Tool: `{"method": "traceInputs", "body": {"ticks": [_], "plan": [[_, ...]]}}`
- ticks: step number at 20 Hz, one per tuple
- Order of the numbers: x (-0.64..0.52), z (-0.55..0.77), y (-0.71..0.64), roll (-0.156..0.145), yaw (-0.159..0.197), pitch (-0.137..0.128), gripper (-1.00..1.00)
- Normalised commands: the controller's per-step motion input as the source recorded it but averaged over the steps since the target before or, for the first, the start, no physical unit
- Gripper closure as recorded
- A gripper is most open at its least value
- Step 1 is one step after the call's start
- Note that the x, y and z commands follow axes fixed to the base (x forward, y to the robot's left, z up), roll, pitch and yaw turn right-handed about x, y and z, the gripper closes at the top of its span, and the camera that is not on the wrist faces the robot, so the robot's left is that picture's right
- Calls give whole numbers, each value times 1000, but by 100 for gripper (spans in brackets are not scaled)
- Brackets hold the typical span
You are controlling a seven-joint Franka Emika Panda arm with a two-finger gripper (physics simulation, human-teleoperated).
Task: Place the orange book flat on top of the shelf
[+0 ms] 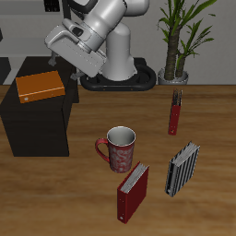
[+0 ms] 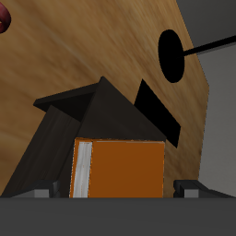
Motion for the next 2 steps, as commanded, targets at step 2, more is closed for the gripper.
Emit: {"method": "traceInputs", "body": {"ticks": [2], "plan": [[-2, 93, 301, 70, -61, 31, -100]]}}
